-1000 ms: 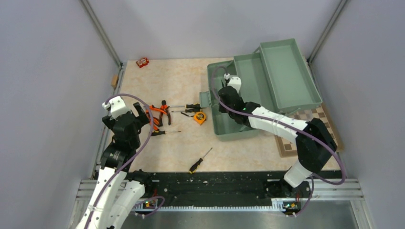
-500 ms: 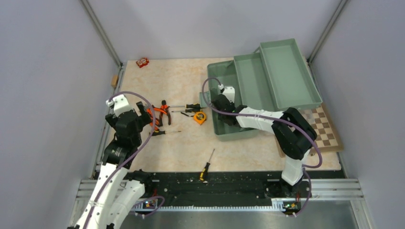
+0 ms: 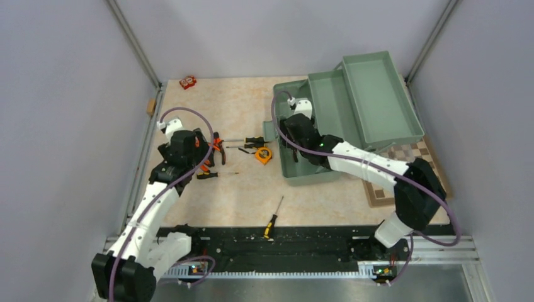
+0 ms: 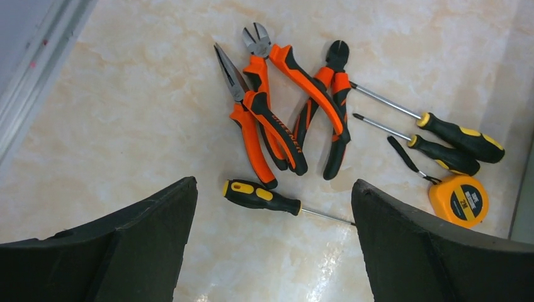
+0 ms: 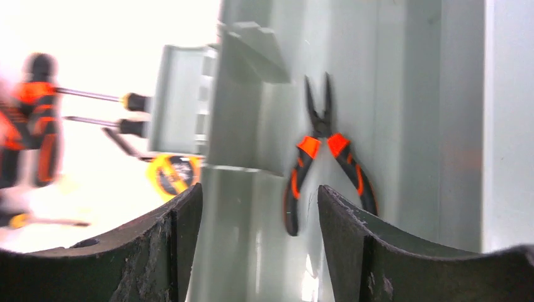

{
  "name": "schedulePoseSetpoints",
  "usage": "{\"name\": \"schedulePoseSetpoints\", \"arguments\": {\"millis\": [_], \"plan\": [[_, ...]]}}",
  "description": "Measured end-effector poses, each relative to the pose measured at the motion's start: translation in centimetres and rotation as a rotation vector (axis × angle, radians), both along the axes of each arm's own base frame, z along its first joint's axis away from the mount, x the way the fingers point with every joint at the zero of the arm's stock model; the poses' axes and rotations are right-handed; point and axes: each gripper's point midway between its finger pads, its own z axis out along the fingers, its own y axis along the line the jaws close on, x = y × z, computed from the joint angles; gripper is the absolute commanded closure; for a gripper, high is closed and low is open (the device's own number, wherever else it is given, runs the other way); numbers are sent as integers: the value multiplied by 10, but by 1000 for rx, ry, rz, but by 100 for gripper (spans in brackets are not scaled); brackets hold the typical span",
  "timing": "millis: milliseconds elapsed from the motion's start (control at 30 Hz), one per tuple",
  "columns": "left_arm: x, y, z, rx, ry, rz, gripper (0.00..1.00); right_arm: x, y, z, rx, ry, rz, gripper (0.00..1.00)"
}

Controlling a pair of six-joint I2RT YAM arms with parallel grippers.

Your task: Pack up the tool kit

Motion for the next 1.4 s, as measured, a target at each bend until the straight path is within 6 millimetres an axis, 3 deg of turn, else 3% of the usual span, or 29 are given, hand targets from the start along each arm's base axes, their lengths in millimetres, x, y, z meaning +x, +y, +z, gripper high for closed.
{"name": "schedulePoseSetpoints", "arguments": {"millis": [133, 267, 400, 667, 867, 933, 1100, 1400], "plan": [[10, 9, -22, -68, 68, 83, 13, -18, 21, 54, 67, -120, 114, 34], [21, 25, -45, -147, 118, 174, 22, -37, 33, 82, 115, -198, 198, 33], [35, 24, -73, -227, 176, 201, 31, -44, 29, 82, 123, -219, 222, 33], [53, 13, -117, -343, 263, 213, 58, -53, 25, 70, 126, -215, 256, 32], [66, 6, -123, -392, 282, 201, 80, -54, 26, 74, 144, -227, 267, 32], [67, 6, -122, -401, 279, 203, 80, -56, 25, 74, 148, -230, 269, 32], [69, 6, -121, -415, 268, 200, 60, -58, 24, 74, 153, -235, 277, 32], [72, 3, -131, -438, 287, 199, 63, -60, 28, 76, 166, -232, 299, 32]]}}
